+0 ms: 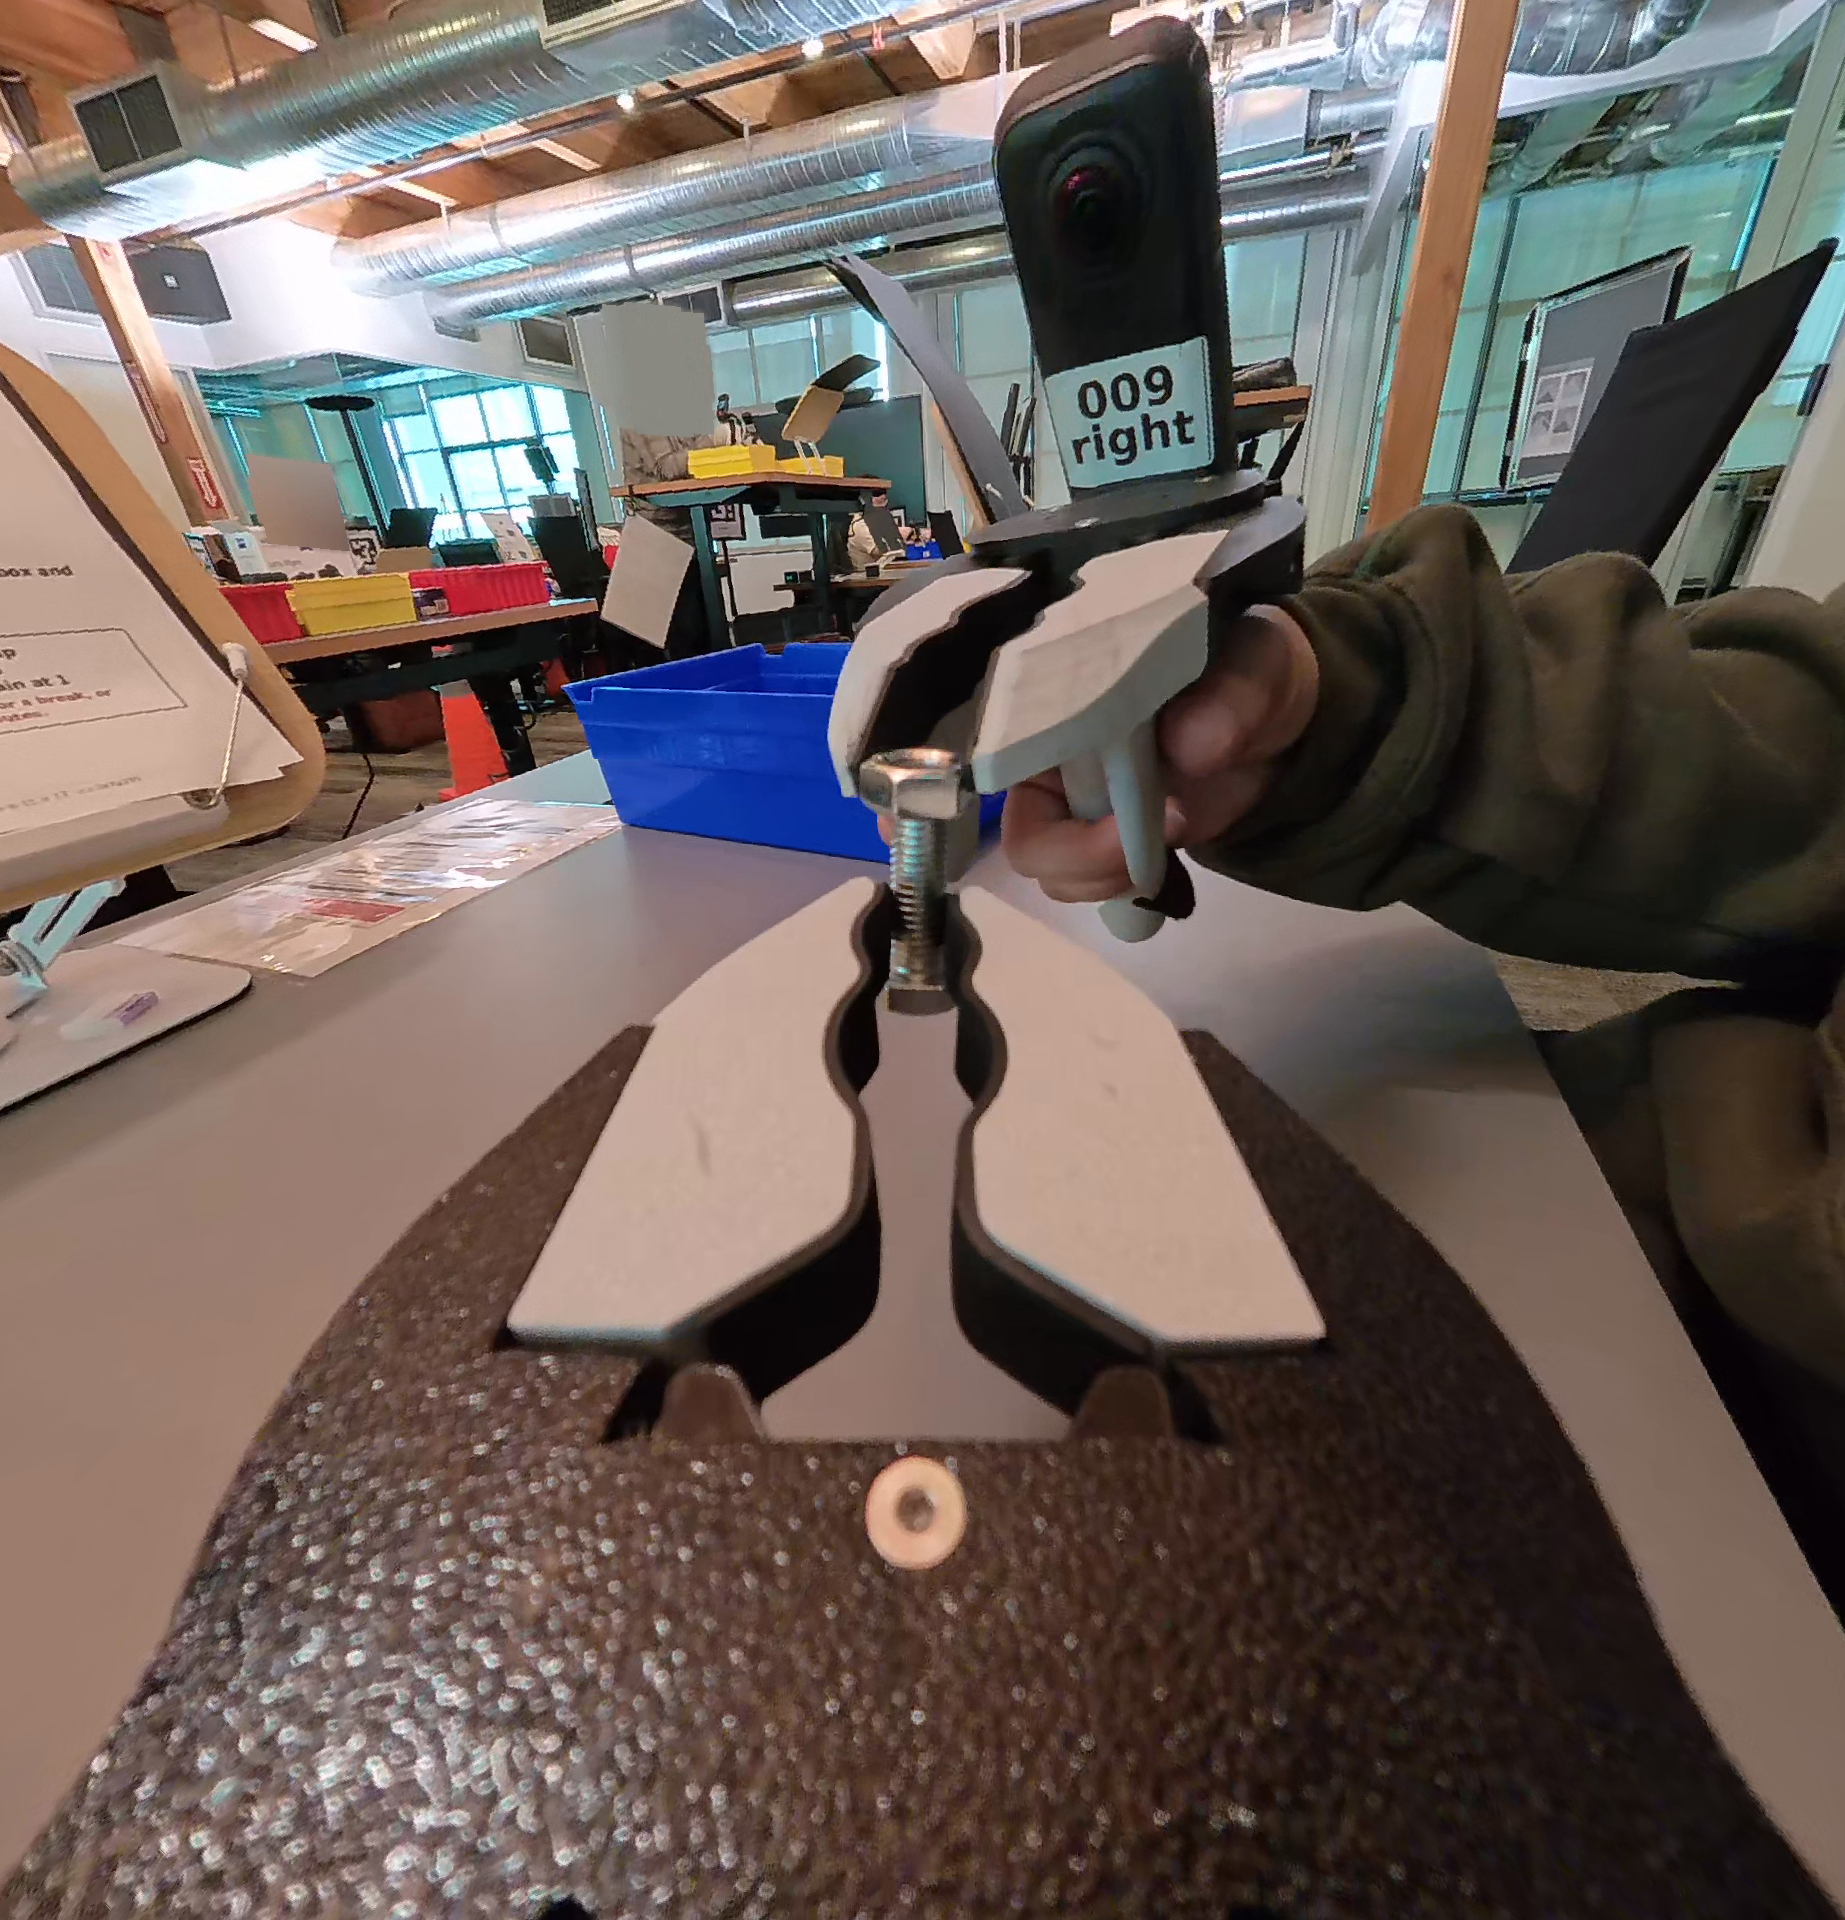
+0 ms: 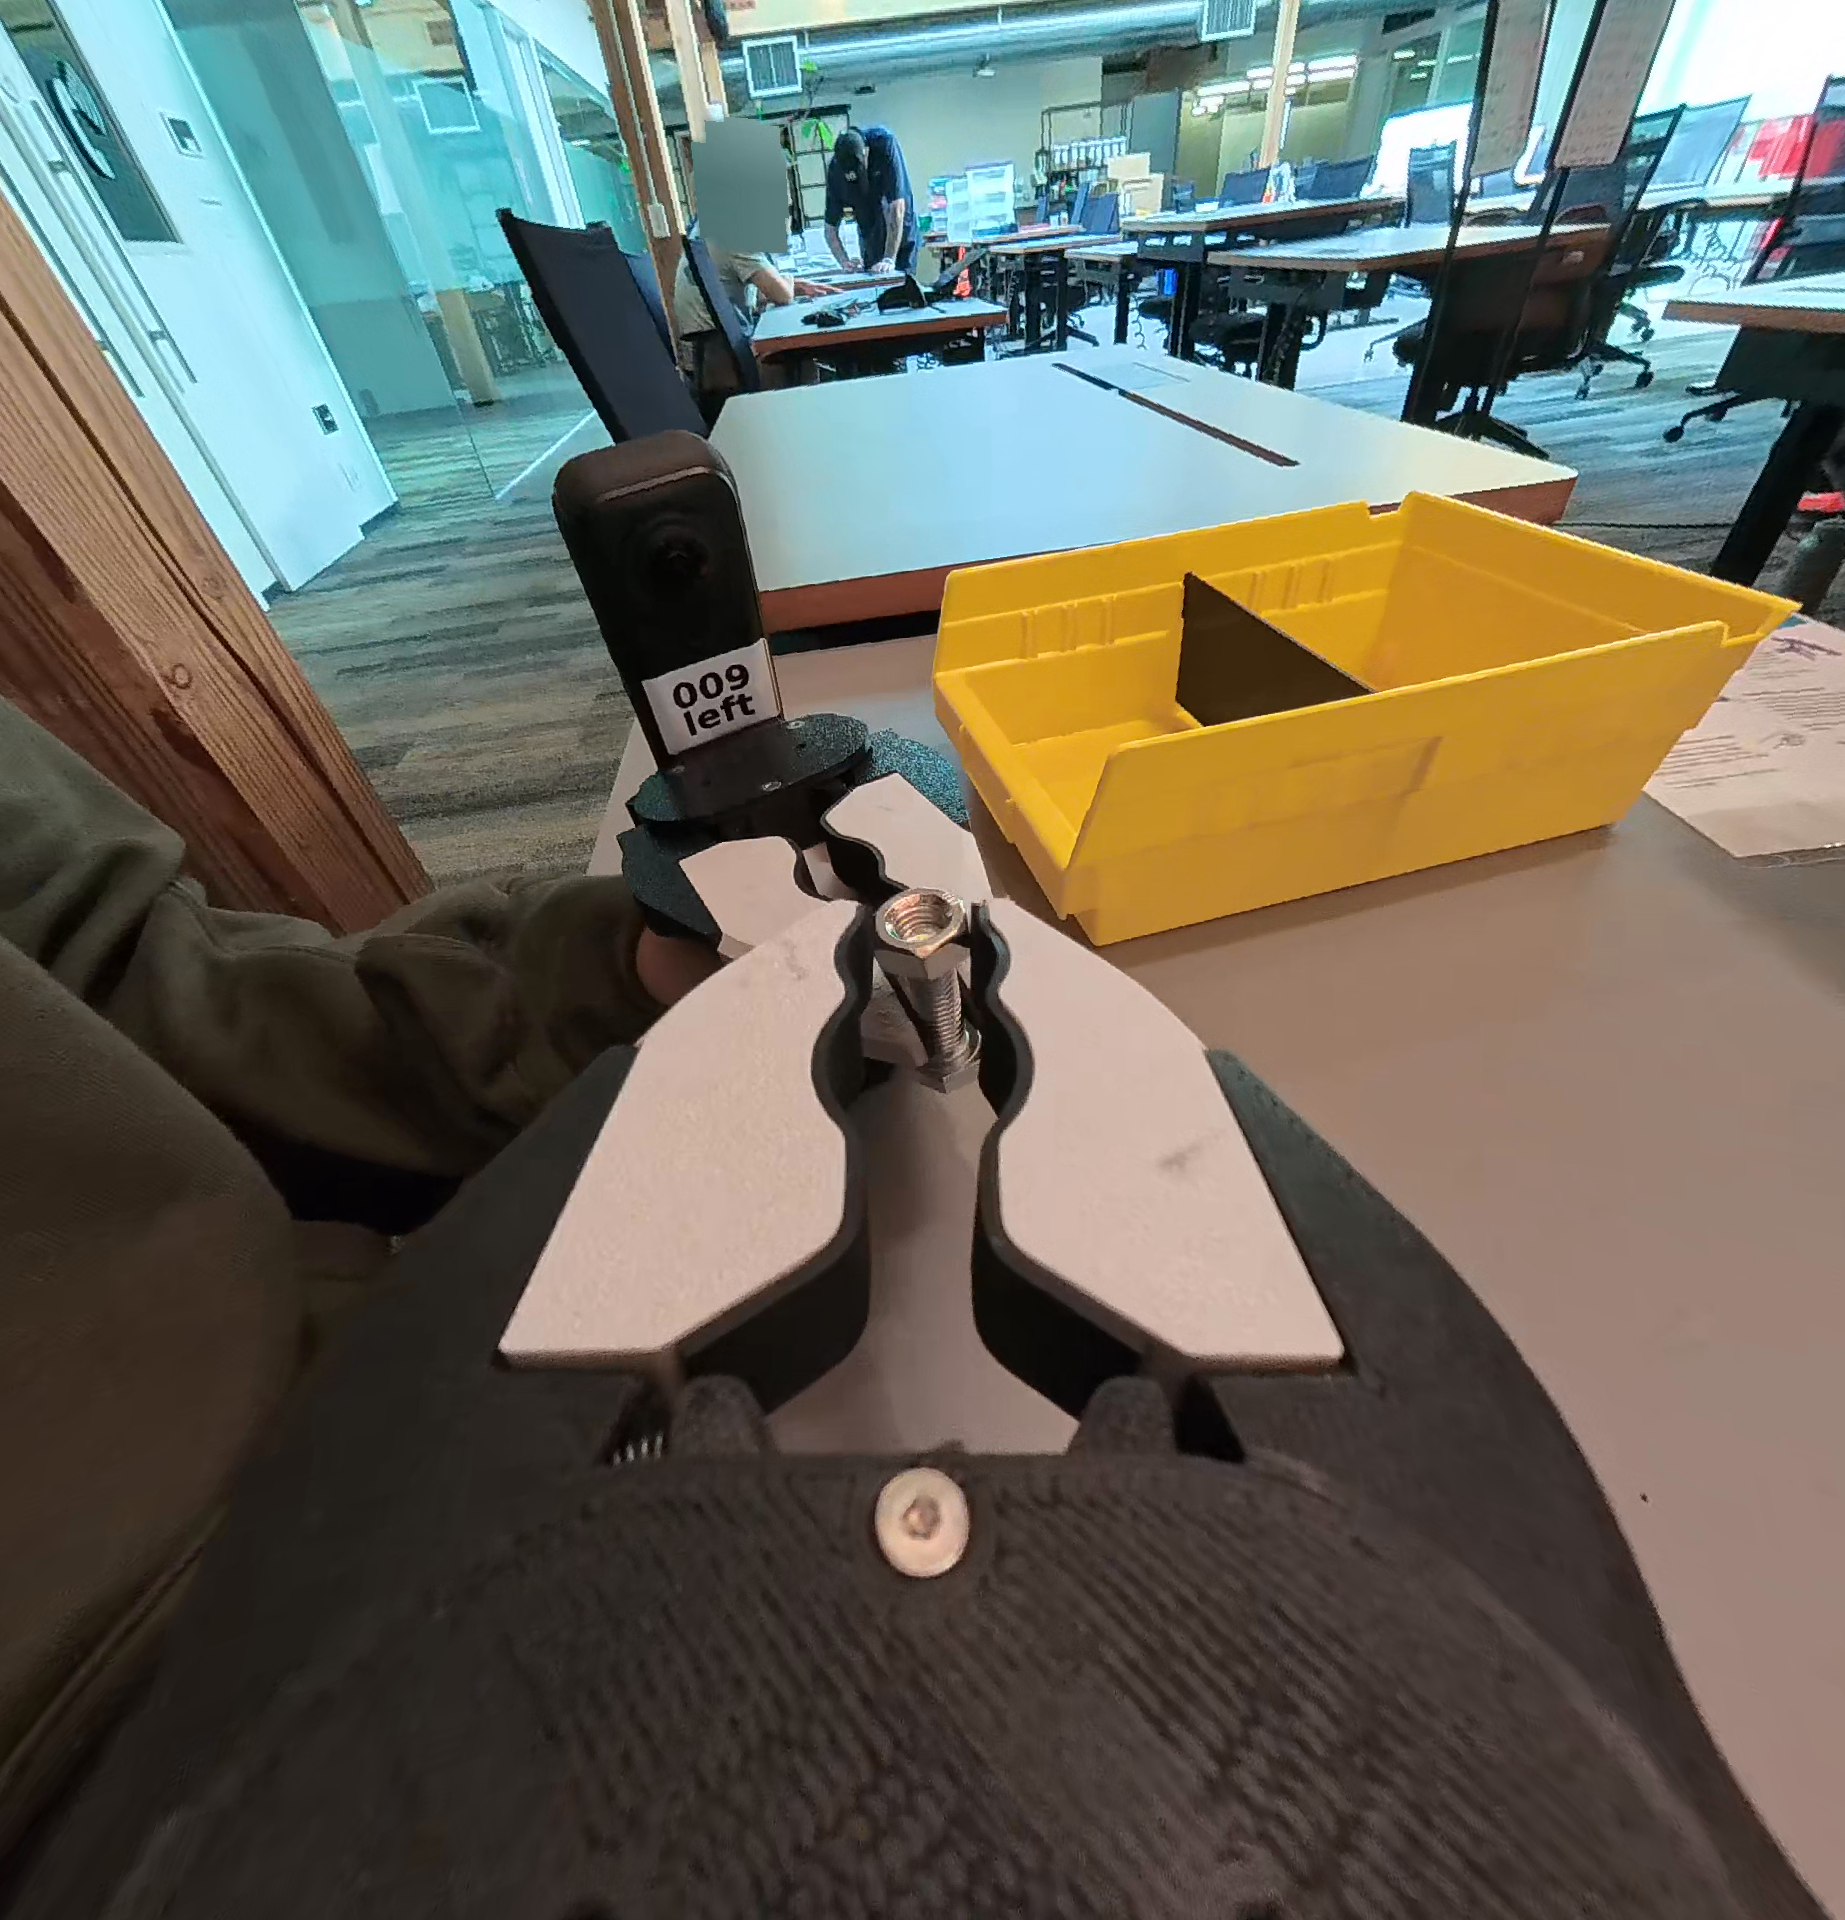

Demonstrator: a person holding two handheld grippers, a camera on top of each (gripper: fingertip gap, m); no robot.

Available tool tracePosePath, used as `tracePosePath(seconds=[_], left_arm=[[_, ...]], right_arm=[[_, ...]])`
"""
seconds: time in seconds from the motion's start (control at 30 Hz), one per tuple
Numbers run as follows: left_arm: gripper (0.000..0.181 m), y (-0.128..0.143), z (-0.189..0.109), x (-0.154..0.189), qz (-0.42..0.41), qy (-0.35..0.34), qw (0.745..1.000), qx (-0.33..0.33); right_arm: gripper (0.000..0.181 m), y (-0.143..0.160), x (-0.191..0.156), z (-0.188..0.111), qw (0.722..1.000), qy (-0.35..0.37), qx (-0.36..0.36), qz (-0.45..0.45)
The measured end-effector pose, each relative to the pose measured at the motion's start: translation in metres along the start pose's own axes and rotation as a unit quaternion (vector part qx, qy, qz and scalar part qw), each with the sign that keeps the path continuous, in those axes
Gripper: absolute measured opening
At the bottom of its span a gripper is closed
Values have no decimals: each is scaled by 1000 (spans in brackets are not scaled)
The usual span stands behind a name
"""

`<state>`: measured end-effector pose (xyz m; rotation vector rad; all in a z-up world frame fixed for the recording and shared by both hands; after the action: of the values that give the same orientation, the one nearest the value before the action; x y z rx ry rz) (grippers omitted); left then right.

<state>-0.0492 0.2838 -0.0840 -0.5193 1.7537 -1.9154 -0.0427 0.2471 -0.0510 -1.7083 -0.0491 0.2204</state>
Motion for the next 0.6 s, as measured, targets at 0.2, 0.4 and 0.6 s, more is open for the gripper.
tracePosePath(seconds=[0.2,0.4,0.6], left_arm=[[9,1,0,0,-5,2,1000,-1],[9,1,0,-1,-8,4,1000,1],[9,0,0,-1,-14,4,1000,4]], right_arm=[[19,1,1,0,1000,6,4,-4],[25,1,4,0,1000,14,5,-3],[36,3,2,0,1000,14,6,-7]])
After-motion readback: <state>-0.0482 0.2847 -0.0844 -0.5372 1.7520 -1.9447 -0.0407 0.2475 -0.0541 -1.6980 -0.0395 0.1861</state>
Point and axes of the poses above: each gripper's, where its closed fingertips meet, z out along the fingers, y out of its underside, x = y × z across the jaws, the point moved 3 cm from there along -z, back along the fingers, and after that the axes turned 9 degrees about -y, right-handed, at the moved point
